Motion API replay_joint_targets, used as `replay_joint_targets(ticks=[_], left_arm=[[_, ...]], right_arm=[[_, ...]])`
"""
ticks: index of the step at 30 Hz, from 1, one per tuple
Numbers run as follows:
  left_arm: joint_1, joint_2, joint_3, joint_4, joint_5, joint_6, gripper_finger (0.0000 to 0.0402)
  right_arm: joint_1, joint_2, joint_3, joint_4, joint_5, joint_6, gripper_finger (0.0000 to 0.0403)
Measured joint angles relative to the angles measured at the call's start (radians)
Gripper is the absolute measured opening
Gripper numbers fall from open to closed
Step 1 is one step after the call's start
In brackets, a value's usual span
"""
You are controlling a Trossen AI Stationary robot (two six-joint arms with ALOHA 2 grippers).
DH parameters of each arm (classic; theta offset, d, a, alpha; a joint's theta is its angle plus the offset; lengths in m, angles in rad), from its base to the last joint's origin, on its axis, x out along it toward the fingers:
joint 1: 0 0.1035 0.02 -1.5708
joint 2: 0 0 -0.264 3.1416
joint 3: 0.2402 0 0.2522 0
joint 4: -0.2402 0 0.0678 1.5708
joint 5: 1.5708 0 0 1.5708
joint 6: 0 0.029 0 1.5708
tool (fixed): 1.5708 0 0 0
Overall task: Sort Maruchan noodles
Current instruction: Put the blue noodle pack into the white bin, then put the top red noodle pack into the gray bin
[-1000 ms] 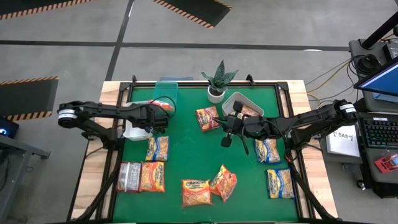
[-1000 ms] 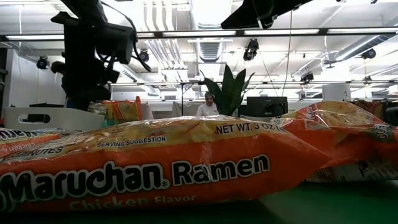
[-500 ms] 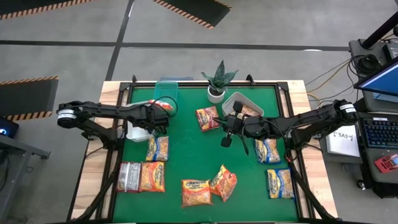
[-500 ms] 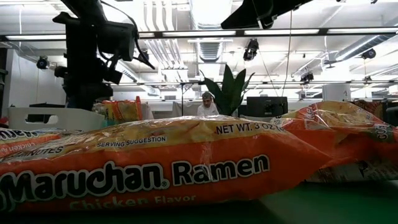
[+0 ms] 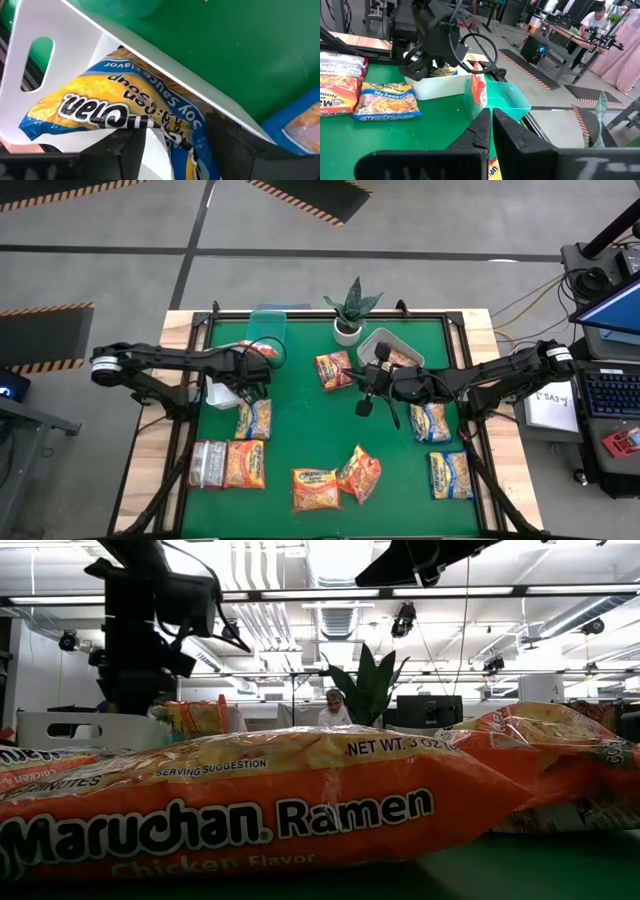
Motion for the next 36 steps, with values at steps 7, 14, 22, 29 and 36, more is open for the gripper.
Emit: replay_joint_targets(ticks=[7,14,22,29,36], left_arm=[[0.000,-0.044,0.000,-0.002,0.009,0.045,0.0194],[0.000,-0.142,0.000,-0.004,0.039,0.064,0.0194],[-0.019,-0.290,0.000,0.147,0.119,0.185,0.0194],[-0.098,-0.367,0.000,0.554,0.195,0.464,0.0183],[-0.182,-0.366,-0.016,0.816,0.199,0.624,0.0168]], right_arm=[[0.000,0.000,0.000,0.000,0.000,0.009,0.0009],[0.000,0.000,0.000,-0.001,0.000,0.012,0.0009],[-0.030,0.002,0.000,-0.072,-0.012,0.142,0.0009],[-0.135,0.065,0.000,-0.104,-0.154,0.316,0.0009],[-0.212,0.208,0.106,-0.255,-0.162,0.416,0.0009]])
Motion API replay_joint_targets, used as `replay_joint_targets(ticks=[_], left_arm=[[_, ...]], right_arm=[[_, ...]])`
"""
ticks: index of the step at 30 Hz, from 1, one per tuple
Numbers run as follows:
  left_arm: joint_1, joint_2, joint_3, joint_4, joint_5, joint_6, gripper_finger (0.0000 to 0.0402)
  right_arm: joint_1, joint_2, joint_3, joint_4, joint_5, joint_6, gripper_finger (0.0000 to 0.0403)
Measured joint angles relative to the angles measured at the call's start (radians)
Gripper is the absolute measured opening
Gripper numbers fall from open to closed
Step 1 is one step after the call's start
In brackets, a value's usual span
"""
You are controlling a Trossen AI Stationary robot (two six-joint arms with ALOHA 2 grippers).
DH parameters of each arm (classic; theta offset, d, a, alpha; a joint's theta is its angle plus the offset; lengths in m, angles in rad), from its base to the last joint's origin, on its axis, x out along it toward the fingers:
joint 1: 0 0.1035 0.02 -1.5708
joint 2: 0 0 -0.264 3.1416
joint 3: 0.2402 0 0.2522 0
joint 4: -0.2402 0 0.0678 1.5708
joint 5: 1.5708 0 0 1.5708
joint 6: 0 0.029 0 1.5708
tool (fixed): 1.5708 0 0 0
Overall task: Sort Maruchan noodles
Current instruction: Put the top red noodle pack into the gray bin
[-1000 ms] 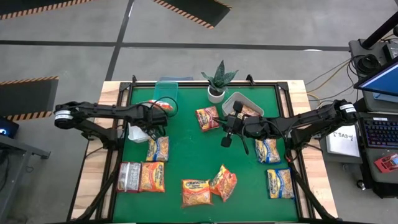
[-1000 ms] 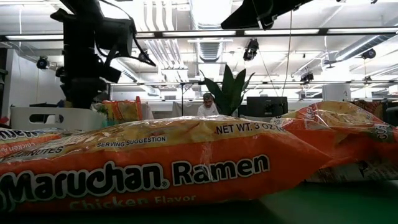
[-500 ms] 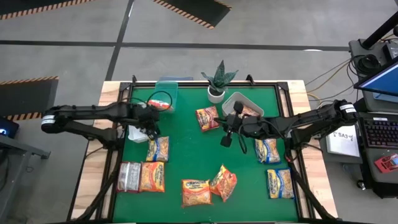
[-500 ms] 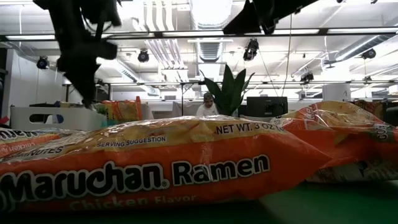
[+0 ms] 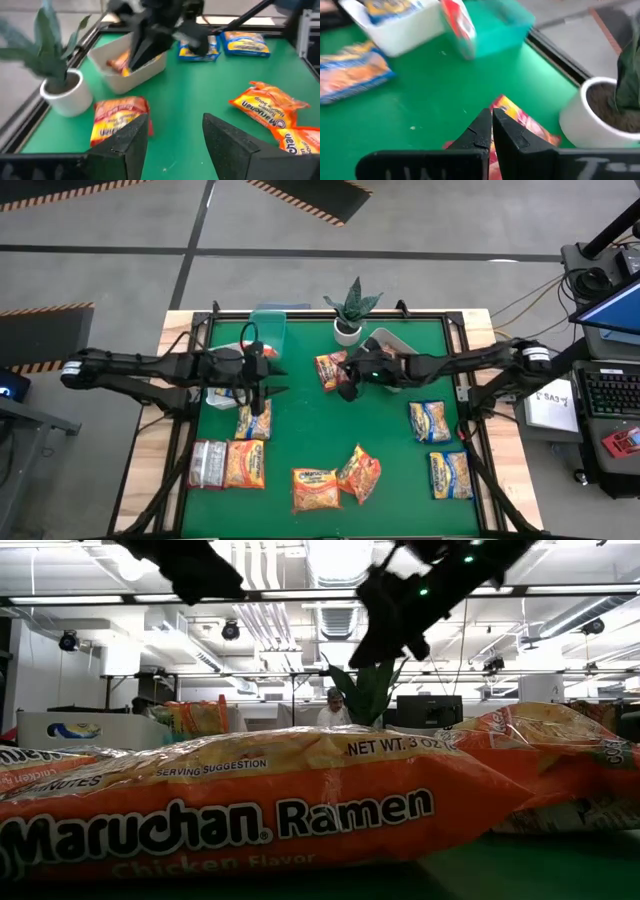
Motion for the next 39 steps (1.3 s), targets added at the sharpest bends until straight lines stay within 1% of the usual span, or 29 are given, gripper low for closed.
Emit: replay_joint_targets(ticks=[7,10,14,18,20,22,26,28,31,34,36,39], left_arm=[[-0.008,0.023,-0.058,0.117,-0.001,0.023,0.0164],[-0.009,0.030,-0.070,0.121,-0.001,0.014,0.0164],[-0.009,0.030,-0.081,0.116,-0.001,-0.004,0.0164],[-0.009,0.028,-0.090,0.112,0.000,-0.011,0.0164],[-0.009,0.027,-0.096,0.110,0.000,-0.011,0.0164],[-0.010,0.029,-0.099,0.115,0.000,-0.011,0.0164],[-0.010,0.031,-0.109,0.139,0.000,-0.021,0.0164],[-0.009,0.032,-0.115,0.150,0.000,-0.035,0.0164],[-0.009,0.036,-0.129,0.179,0.000,-0.057,0.0164],[-0.008,0.060,-0.137,0.181,-0.002,-0.089,0.0164],[-0.008,0.092,-0.142,0.185,-0.002,-0.122,0.0164],[-0.008,0.162,-0.143,0.185,-0.002,-0.153,0.0164]], right_arm=[[-0.076,0.221,0.291,-0.439,0.003,0.120,0.0009],[-0.100,0.326,0.386,-0.549,0.004,0.115,0.0009],[-0.102,0.444,0.464,-0.623,0.002,0.106,0.0009],[-0.090,0.517,0.520,-0.655,-0.013,0.105,0.0009],[-0.080,0.543,0.537,-0.661,-0.042,0.107,0.0009],[-0.067,0.564,0.549,-0.660,-0.096,0.116,0.0009],[-0.027,0.580,0.558,-0.655,-0.230,0.157,0.0009],[0.013,0.576,0.558,-0.654,-0.256,0.159,0.0009],[0.060,0.541,0.555,-0.667,-0.258,0.176,0.0009],[0.091,0.479,0.554,-0.670,-0.220,0.186,0.0009],[0.114,0.436,0.549,-0.668,-0.203,0.186,0.0009],[0.152,0.377,0.523,-0.674,-0.207,0.186,0.0009]])
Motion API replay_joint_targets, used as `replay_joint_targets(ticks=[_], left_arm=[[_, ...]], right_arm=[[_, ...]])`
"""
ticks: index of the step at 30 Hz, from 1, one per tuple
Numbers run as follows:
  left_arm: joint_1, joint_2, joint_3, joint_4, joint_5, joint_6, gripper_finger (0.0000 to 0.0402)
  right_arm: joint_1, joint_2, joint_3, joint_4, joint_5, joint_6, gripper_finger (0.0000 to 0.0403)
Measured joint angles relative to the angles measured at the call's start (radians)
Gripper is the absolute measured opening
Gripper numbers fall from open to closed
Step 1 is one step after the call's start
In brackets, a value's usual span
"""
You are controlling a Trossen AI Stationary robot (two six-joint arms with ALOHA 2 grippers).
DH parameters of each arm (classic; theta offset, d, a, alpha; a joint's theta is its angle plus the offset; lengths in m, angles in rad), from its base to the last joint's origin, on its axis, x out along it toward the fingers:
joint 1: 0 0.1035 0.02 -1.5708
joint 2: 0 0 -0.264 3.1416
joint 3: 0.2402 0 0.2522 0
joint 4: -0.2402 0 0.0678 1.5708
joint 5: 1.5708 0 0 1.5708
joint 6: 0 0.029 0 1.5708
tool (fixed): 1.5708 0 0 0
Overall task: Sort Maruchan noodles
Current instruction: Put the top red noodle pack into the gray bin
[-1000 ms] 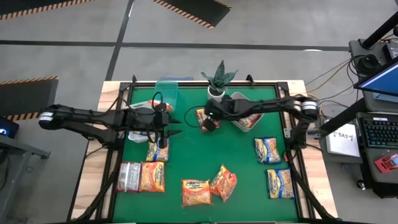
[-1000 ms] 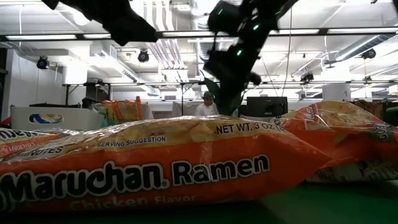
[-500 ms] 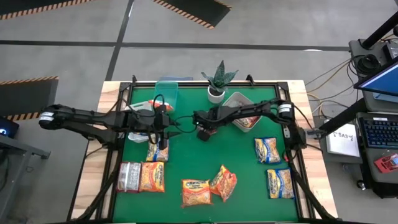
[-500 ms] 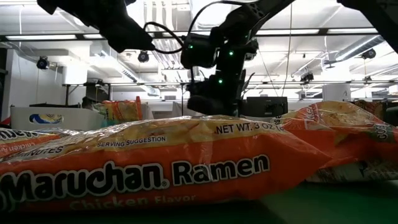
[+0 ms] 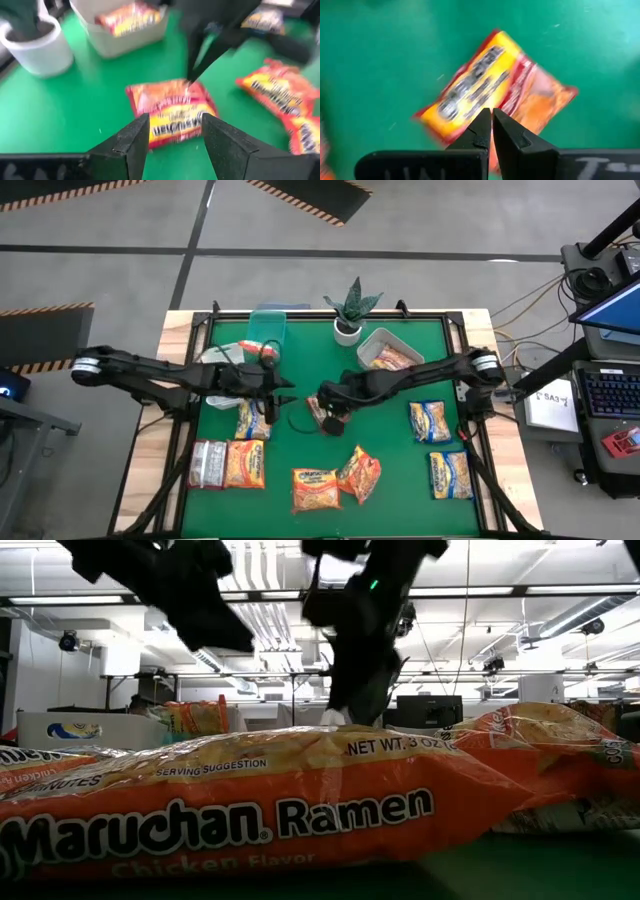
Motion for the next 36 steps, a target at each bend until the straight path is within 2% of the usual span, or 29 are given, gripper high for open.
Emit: replay_joint_targets(ticks=[4,12,18,23,29,36], left_arm=[[0.000,0.116,0.000,0.030,0.000,-0.004,0.0164],[0.000,0.352,0.018,0.165,0.000,0.011,0.0164],[0.000,0.469,0.064,0.244,0.000,0.042,0.0164],[0.000,0.531,0.112,0.253,0.000,0.087,0.0164],[0.001,0.547,0.103,0.243,-0.008,0.120,0.0164],[0.001,0.552,0.087,0.247,-0.009,0.121,0.0164]], right_arm=[[0.033,-0.082,-0.073,0.001,-0.001,0.051,0.0009],[0.061,-0.199,-0.306,0.044,-0.005,0.296,0.0009],[0.049,-0.246,-0.446,0.147,0.000,0.442,0.0009],[0.035,-0.264,-0.494,0.183,-0.008,0.519,0.0013],[0.027,-0.272,-0.502,0.235,-0.008,0.553,0.0057],[0.018,-0.271,-0.505,0.318,-0.007,0.611,0.0147]])
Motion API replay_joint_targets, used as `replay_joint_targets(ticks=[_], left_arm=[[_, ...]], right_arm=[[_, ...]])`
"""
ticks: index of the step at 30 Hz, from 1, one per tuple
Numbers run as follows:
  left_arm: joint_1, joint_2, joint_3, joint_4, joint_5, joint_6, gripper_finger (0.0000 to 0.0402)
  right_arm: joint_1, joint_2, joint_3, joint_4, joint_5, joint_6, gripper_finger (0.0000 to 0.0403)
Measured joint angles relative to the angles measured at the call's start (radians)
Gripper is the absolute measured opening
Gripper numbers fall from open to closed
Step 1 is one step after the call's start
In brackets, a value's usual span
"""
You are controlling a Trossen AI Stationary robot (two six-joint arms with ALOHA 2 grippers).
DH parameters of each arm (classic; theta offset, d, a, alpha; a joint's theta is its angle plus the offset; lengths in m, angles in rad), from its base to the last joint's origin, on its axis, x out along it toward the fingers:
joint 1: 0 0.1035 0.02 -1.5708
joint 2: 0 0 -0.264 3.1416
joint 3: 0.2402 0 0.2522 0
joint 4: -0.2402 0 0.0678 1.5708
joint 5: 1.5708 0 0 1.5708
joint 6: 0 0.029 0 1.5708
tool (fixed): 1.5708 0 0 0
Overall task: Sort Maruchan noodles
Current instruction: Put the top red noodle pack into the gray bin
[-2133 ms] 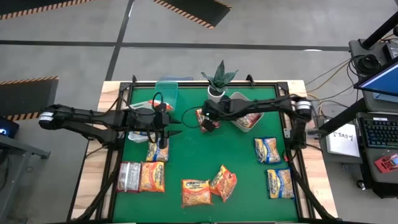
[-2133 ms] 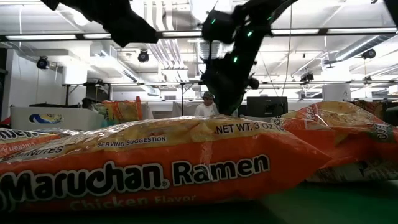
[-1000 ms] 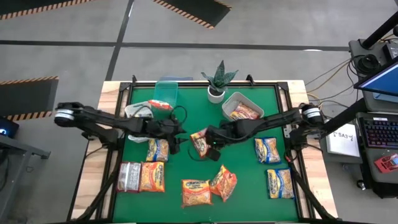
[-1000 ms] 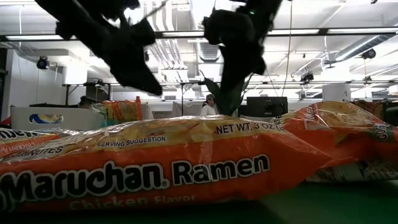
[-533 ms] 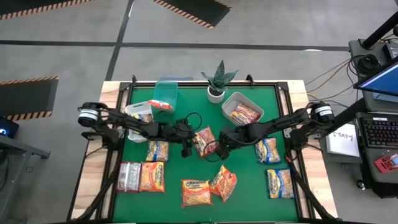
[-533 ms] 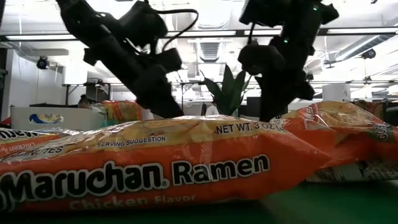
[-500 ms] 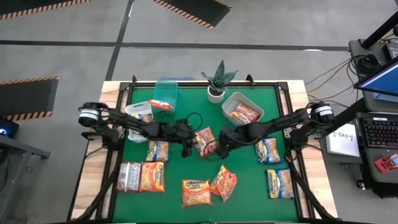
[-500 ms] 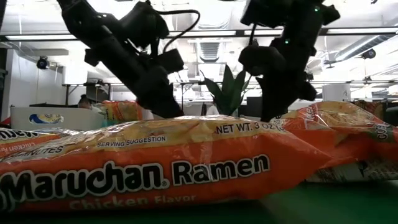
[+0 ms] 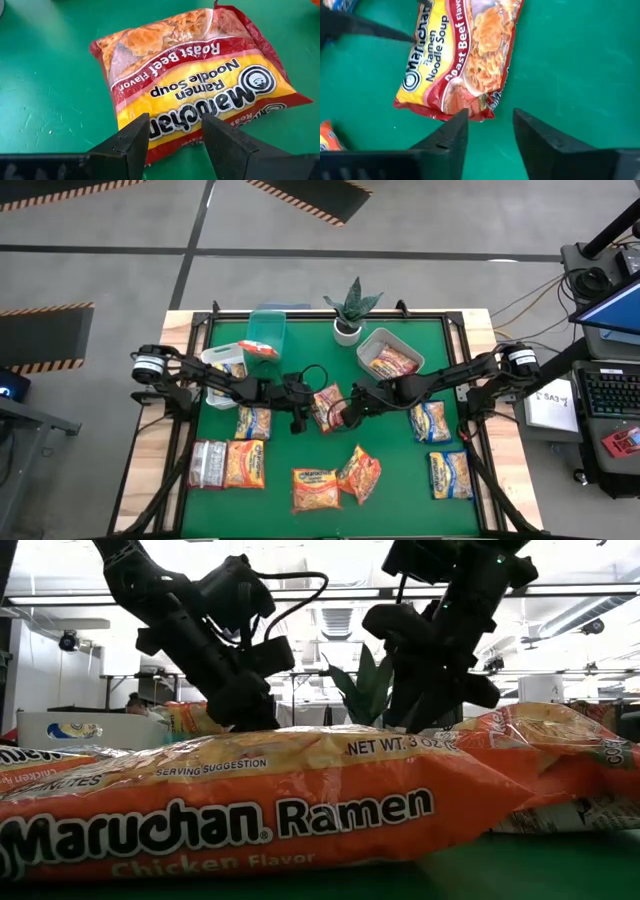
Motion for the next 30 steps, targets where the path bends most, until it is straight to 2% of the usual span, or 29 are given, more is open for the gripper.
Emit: replay_joint_targets(ticks=[5,9,12,18,23,30], left_arm=[[0.000,-0.002,-0.025,0.000,-0.001,0.002,0.0164],[0.000,-0.003,-0.041,0.010,-0.001,-0.006,0.0164],[0.000,-0.002,-0.055,0.023,-0.001,-0.015,0.0164],[0.000,-0.001,-0.072,0.034,-0.001,-0.038,0.0164],[0.000,0.000,-0.073,0.036,-0.001,-0.039,0.0164],[0.001,0.001,-0.076,0.049,-0.001,-0.040,0.0164]], right_arm=[[-0.002,0.000,-0.007,0.015,0.008,0.031,0.0206],[-0.002,0.000,-0.007,0.008,0.013,-0.049,0.0231],[-0.002,0.000,-0.007,0.018,0.039,-0.033,0.0239],[-0.004,0.001,-0.038,0.075,0.008,0.048,0.0241],[-0.006,0.008,-0.072,0.202,0.025,0.050,0.0250],[-0.018,0.058,-0.081,0.267,0.037,0.029,0.0266]])
